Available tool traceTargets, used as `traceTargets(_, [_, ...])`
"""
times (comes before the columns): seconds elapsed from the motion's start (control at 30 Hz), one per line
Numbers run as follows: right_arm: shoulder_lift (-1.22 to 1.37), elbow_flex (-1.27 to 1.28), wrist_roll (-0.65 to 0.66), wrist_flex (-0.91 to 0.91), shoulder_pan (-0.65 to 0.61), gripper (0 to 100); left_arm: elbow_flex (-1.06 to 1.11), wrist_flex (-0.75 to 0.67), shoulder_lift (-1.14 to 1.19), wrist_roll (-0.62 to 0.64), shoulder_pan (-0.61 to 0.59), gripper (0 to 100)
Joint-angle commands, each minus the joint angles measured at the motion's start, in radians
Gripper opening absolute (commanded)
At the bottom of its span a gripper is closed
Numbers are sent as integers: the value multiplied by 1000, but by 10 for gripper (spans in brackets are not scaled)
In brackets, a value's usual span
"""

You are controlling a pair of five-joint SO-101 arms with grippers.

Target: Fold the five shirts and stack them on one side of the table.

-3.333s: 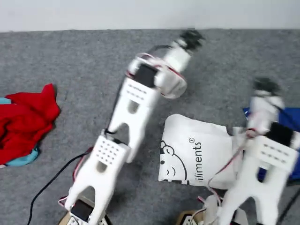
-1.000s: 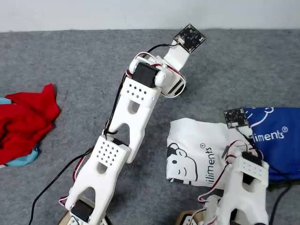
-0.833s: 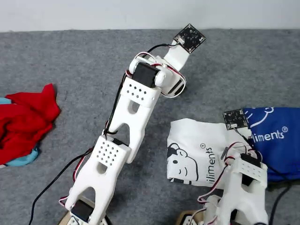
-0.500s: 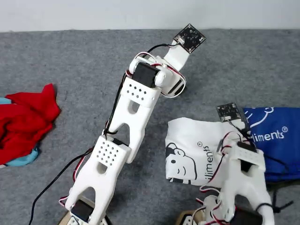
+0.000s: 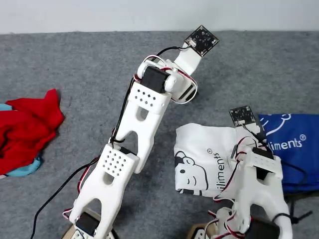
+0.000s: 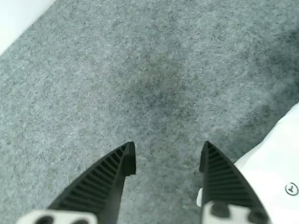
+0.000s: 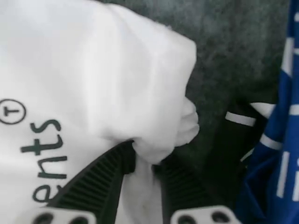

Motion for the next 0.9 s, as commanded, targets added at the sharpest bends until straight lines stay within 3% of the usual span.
traceTargets(0.0, [15,-3,11,7,-44,10,-2,20,-69,3,11,229])
traceTargets(0.43, [27,-503,-318,18,-45,10,-2,20,-69,3,11,229])
traceTargets(0.6, [10,-566,-526,58,-24,10,-2,20,-69,3,11,229])
traceTargets(0.87, [-39,-626,-678,179,234,10,-2,20,-69,3,11,229])
